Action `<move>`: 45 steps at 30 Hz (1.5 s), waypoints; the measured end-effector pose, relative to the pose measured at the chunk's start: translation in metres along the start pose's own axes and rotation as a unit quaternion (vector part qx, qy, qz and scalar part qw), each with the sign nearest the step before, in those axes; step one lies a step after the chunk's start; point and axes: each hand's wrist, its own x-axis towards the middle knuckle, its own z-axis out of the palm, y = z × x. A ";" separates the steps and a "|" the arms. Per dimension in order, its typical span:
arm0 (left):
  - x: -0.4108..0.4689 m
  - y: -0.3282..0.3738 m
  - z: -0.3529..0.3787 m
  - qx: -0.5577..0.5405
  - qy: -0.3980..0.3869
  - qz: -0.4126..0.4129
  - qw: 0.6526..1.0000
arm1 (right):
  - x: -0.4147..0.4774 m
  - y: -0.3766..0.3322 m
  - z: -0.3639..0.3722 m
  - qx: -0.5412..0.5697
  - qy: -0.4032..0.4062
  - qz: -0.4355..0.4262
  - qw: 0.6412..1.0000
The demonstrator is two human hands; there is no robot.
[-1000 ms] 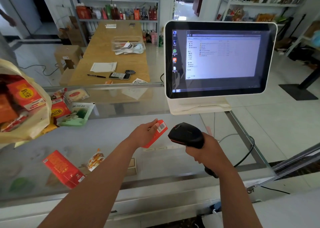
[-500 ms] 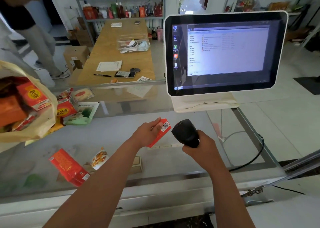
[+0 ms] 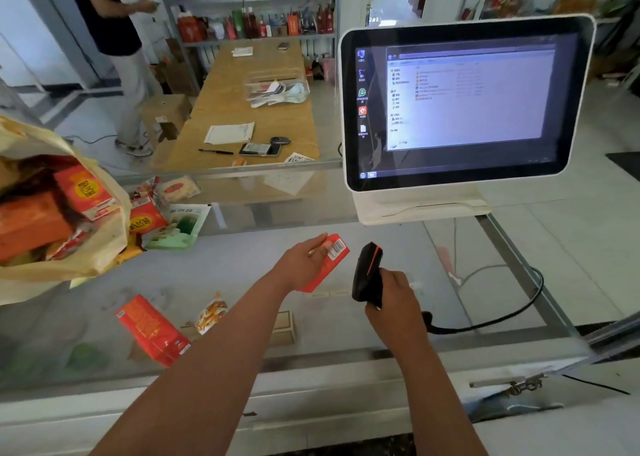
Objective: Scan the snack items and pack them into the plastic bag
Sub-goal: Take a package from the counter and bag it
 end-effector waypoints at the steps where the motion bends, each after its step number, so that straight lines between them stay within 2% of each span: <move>1: -0.003 0.000 -0.003 0.021 -0.002 0.002 1.000 | -0.001 -0.002 0.001 -0.021 0.000 0.004 1.000; 5: -0.021 -0.006 -0.024 0.116 0.020 0.061 0.991 | -0.007 -0.025 -0.001 -0.115 -0.005 0.064 0.991; 8: -0.041 -0.018 -0.048 0.083 0.097 0.124 0.984 | -0.010 -0.065 0.000 -0.111 0.088 0.033 0.989; 9: -0.048 -0.023 -0.058 0.073 0.123 0.152 0.978 | -0.009 -0.081 0.003 -0.073 0.118 0.011 0.990; 10: -0.058 -0.028 -0.069 0.074 0.138 0.186 0.970 | -0.008 -0.100 0.005 0.001 0.115 0.010 0.993; 12: -0.079 -0.039 -0.093 0.105 0.144 0.265 0.948 | -0.009 -0.143 0.012 0.195 0.031 0.070 0.978; 14: -0.099 -0.057 -0.116 0.127 0.141 0.321 0.928 | -0.014 -0.186 0.026 0.373 -0.033 0.133 0.917; 15: -0.108 -0.068 -0.127 0.131 0.145 0.335 0.922 | -0.017 -0.205 0.036 0.428 -0.048 0.150 0.890; 18: -0.133 -0.102 -0.161 0.141 0.176 0.344 0.911 | -0.027 -0.252 0.060 0.488 -0.072 0.177 0.852; 23: -0.164 -0.152 -0.219 0.142 0.253 0.303 0.908 | -0.041 -0.315 0.097 0.553 -0.076 0.206 0.804; 24: -0.171 -0.160 -0.229 0.149 0.299 0.298 0.894 | -0.044 -0.325 0.105 0.567 -0.069 0.211 0.793; 26: -0.184 -0.174 -0.247 0.167 0.448 0.266 0.837 | -0.047 -0.344 0.118 0.578 -0.052 0.209 0.787; 28: -0.193 -0.184 -0.264 0.188 0.578 0.160 0.778 | -0.048 -0.358 0.125 0.569 -0.034 0.208 0.795; 29: -0.196 -0.189 -0.270 0.195 0.609 0.090 0.763 | -0.047 -0.364 0.128 0.567 -0.027 0.209 0.796; 31: -0.202 -0.197 -0.283 0.209 0.598 -0.032 0.773 | -0.043 -0.373 0.129 0.575 -0.017 0.205 0.792; 32: -0.206 -0.201 -0.290 0.199 0.569 -0.074 0.794 | -0.040 -0.377 0.130 0.578 -0.015 0.200 0.791; 34: -0.214 -0.209 -0.303 0.126 0.515 -0.131 0.837 | -0.031 -0.383 0.131 0.585 -0.017 0.187 0.789; 35: -0.217 -0.215 -0.308 0.098 0.517 -0.150 0.837 | -0.027 -0.387 0.132 0.586 -0.022 0.180 0.790; 37: -0.227 -0.222 -0.313 0.093 0.573 -0.144 0.801 | -0.017 -0.396 0.134 0.585 -0.039 0.163 0.794; 39: -0.240 -0.221 -0.316 0.090 0.636 -0.099 0.760 | -0.006 -0.410 0.138 0.588 -0.063 0.139 0.795; 41: -0.247 -0.219 -0.317 0.079 0.668 -0.088 0.734 | 0.003 -0.423 0.144 0.586 -0.095 0.116 0.796; 43: -0.253 -0.217 -0.316 0.080 0.678 -0.110 0.723 | 0.009 -0.438 0.152 0.573 -0.136 0.088 0.804; 45: -0.256 -0.216 -0.313 0.113 0.665 -0.108 0.730 | 0.015 -0.449 0.160 0.548 -0.164 0.058 0.818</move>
